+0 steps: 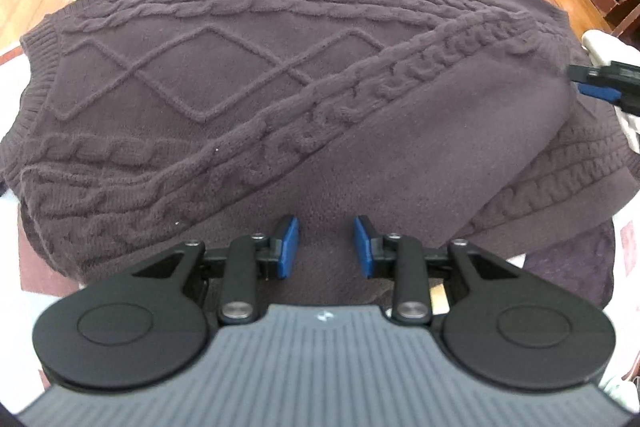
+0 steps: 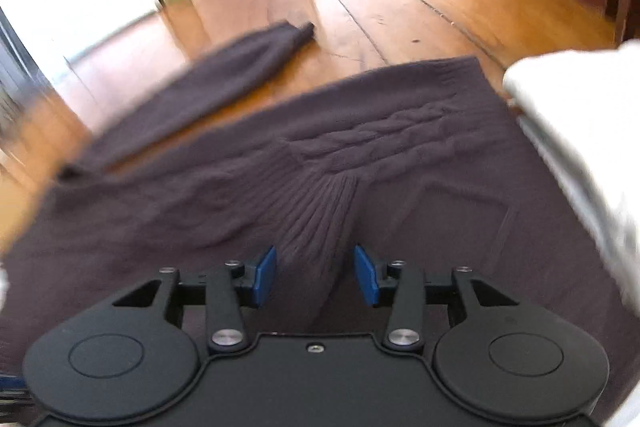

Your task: Fold clothes

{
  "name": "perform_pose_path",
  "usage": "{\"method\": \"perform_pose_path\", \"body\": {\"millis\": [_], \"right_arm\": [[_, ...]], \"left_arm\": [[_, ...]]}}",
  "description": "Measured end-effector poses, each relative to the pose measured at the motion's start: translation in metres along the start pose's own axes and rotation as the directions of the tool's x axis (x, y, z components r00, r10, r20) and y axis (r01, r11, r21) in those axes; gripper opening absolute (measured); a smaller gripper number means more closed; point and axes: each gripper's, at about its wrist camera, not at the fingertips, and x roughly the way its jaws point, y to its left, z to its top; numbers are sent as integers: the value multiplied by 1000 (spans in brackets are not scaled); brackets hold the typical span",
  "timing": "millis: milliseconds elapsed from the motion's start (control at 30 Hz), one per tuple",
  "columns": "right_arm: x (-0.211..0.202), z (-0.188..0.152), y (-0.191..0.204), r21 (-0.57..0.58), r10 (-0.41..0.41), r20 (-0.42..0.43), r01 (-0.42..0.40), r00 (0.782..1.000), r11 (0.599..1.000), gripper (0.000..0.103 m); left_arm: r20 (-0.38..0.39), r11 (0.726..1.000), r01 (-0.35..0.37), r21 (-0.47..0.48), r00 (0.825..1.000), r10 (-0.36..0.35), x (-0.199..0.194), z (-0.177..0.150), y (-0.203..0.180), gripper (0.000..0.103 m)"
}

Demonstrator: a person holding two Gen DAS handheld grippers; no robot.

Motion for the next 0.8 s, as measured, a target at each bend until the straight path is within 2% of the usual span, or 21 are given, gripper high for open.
{"method": "perform_pose_path", "body": {"millis": [100, 167, 233, 267, 333, 400, 467, 600, 667, 733, 800], "right_arm": [[-18, -14, 22, -104, 93, 12, -92, 996, 990, 49], [-17, -19, 49, -240, 82, -7, -81, 997, 967, 49], [-10, -24, 70, -330, 82, -21, -84, 996, 940, 51], [-2, -27, 78, -356, 82, -47, -94, 996, 930, 54], [15, -36, 87, -404, 61, -107, -100, 992, 909, 55], [24, -49, 91, -467, 34, -100, -77, 994, 881, 58], [16, -49, 90, -452, 42, -90, -79, 995, 889, 58], [-4, -28, 74, -323, 114, -72, -132, 991, 937, 59], [-15, -15, 64, -265, 135, -60, -146, 989, 953, 59], [-27, -6, 55, -217, 144, -58, -153, 988, 964, 59], [-32, -1, 46, -179, 149, -68, -159, 987, 971, 59]], "left_arm": [[9, 1000, 24, 12, 1000, -24, -3, 3, -3, 41], [23, 999, 34, 31, 999, -35, -8, 3, -7, 42], [33, 998, 36, 54, 999, -38, -11, 3, -12, 42], [31, 998, 23, 63, 999, -25, -12, 3, -14, 44], [24, 997, -10, 80, 1000, 8, -11, 2, -16, 45], [20, 995, -49, 90, 999, 48, -9, 2, -16, 45], [20, 994, -70, 81, 997, 68, -9, 2, -11, 45], [113, 998, 2, 67, 994, -10, -34, 12, -6, 46], [174, 997, 24, 67, 984, -36, -49, 18, -7, 57], [232, 997, -20, 80, 973, 0, -59, 25, -8, 63], [233, 988, -92, 121, 971, 62, -58, 38, -6, 63]]}}
